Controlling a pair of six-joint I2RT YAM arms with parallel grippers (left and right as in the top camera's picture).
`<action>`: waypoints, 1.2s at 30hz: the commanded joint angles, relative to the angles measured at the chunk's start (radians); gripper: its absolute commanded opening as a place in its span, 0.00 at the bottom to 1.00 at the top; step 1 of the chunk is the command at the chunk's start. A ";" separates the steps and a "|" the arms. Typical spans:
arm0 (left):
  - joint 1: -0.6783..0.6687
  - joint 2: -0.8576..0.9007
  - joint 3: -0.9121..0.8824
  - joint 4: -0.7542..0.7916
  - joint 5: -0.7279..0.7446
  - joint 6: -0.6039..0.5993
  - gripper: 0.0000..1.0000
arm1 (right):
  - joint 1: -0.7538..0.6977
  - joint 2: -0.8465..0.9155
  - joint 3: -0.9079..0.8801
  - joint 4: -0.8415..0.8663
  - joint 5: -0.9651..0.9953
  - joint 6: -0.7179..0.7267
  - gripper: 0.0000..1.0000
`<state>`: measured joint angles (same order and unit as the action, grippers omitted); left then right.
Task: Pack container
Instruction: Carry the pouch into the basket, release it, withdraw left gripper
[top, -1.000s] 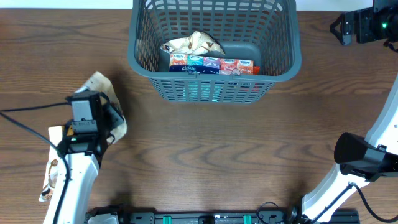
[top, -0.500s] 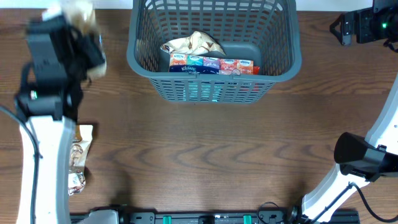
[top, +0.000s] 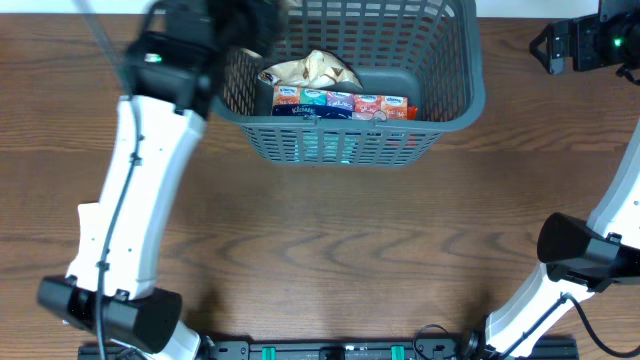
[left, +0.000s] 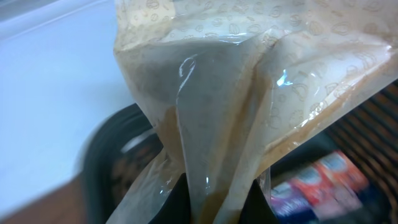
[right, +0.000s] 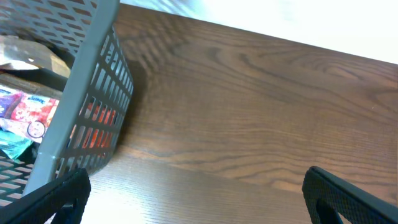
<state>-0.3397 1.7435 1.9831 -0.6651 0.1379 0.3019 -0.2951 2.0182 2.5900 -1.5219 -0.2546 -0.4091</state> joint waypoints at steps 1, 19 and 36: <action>-0.078 0.024 0.029 -0.031 0.061 0.360 0.06 | 0.002 -0.020 -0.003 -0.001 -0.012 -0.008 0.99; -0.105 0.300 0.028 -0.138 0.060 0.645 0.36 | 0.002 -0.020 -0.003 -0.016 -0.012 -0.008 0.99; -0.084 -0.073 0.028 -0.182 -0.253 0.468 0.80 | 0.002 -0.020 -0.003 -0.016 -0.012 -0.011 0.99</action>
<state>-0.4442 1.7187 1.9945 -0.8200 0.0612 0.8612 -0.2951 2.0182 2.5900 -1.5341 -0.2550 -0.4091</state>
